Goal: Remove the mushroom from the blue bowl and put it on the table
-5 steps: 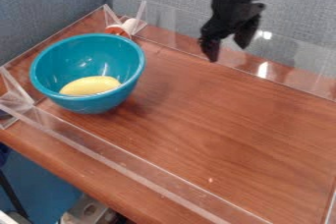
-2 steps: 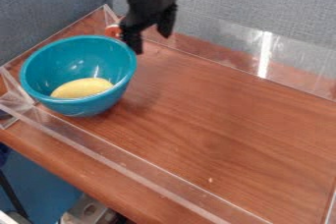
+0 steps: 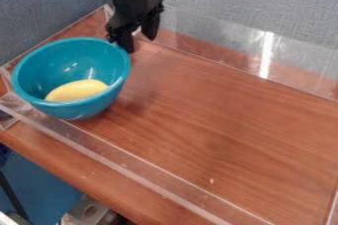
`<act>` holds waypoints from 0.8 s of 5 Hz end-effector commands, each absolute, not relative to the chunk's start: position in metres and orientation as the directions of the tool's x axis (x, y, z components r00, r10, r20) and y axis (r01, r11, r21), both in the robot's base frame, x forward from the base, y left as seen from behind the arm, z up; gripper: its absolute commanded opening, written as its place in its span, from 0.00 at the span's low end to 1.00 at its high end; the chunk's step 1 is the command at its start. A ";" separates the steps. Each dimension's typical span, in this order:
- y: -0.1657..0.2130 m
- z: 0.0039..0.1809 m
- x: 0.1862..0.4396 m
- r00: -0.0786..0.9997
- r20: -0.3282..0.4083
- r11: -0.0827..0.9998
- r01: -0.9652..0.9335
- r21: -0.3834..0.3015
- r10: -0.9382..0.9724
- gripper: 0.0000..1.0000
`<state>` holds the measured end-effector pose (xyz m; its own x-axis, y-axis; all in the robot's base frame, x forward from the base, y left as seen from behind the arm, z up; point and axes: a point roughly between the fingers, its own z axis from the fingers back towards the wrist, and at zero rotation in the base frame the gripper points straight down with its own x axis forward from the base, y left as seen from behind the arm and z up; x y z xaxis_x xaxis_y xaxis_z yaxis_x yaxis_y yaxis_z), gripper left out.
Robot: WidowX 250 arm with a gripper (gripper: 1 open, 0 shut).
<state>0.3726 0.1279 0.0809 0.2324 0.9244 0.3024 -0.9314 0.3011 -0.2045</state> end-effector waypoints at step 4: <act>0.136 0.145 0.375 0.181 0.290 0.262 -0.925 -0.274 0.940 0.00</act>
